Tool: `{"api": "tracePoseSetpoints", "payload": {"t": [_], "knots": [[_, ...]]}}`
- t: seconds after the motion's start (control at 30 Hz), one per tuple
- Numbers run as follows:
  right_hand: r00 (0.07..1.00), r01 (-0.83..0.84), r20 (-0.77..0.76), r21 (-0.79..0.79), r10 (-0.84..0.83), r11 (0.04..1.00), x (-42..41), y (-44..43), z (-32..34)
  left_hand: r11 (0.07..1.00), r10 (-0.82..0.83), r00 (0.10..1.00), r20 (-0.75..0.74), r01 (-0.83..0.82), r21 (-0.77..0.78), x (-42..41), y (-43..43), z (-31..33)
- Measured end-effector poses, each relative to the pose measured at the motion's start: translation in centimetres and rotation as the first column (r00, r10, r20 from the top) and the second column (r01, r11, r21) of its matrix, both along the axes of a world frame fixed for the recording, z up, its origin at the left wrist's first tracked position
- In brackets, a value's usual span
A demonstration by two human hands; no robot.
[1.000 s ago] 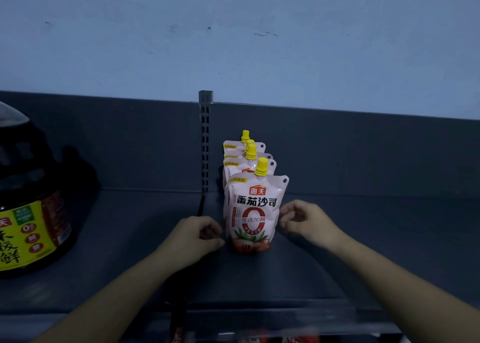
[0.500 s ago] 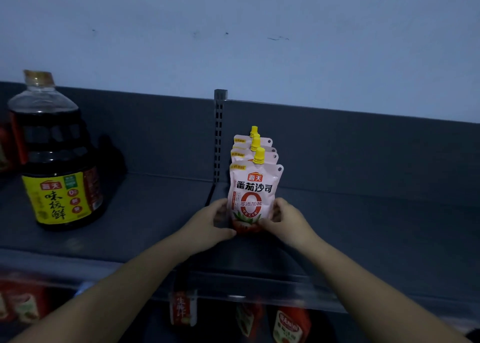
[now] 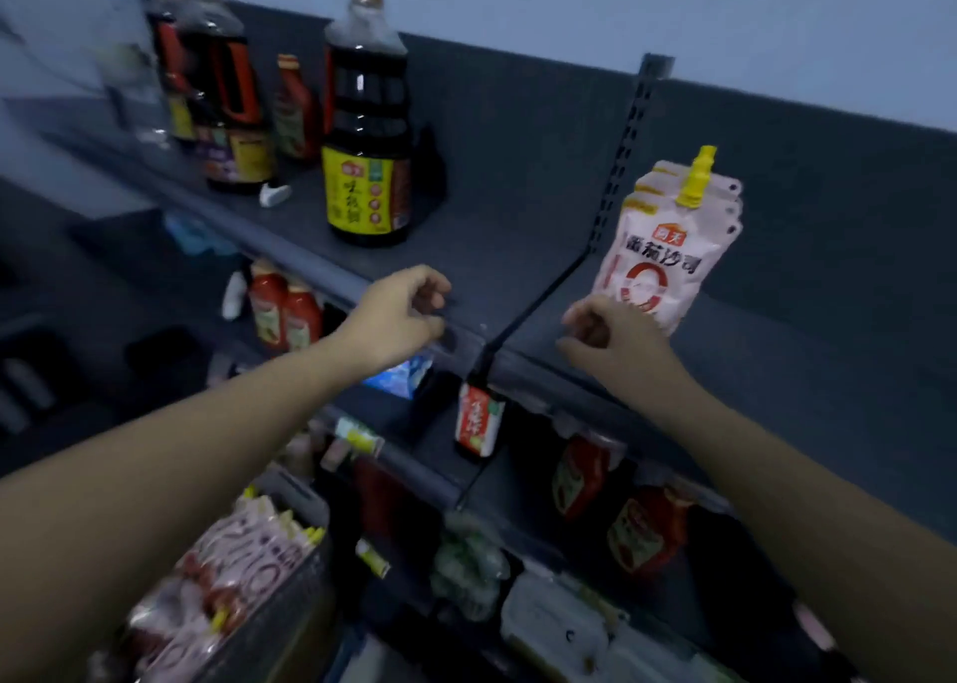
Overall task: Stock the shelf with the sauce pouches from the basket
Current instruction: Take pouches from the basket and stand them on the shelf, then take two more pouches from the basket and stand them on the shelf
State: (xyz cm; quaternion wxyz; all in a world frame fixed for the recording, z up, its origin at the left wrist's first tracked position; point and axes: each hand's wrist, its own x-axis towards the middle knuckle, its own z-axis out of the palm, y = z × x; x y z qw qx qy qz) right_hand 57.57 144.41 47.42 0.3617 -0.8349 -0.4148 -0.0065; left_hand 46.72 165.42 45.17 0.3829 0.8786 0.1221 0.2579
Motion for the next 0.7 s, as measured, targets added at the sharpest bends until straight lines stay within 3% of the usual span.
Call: {"api": "tracePoseSetpoints", "payload": {"t": [0.13, 0.2, 0.3, 0.57, 0.7], "knots": [[0.967, -0.256, 0.005, -0.021, 0.256, 0.966, -3.5, 5.0, -0.6, 0.962, 0.180, 0.982, -0.061, -0.162, 0.221, -7.6, 4.6, -0.5], [0.934, -0.358, -0.014, -0.056, 0.358, 0.932, -5.0, 7.8, -1.3, 0.948, 0.232, 0.949, -0.212, -0.172, 0.269, -11.0, 7.0, -1.6], [0.872, -0.490, -0.075, -0.149, 0.484, 0.859, -7.1, 12.6, -3.0, 0.936, 0.304, 0.831, -0.467, -0.167, 0.311, -16.7, 9.9, -4.1], [0.743, -0.627, -0.138, -0.485, 0.655, 0.609, -16.0, 26.8, -9.3, 0.888, 0.458, 0.585, -0.670, -0.342, 0.308, -30.6, 14.3, -9.4], [0.686, -0.629, -0.169, -0.627, 0.708, 0.460, -20.6, 31.4, -13.7, 0.876, 0.476, 0.537, -0.697, -0.356, 0.324, -34.7, 16.7, -12.3]]}}
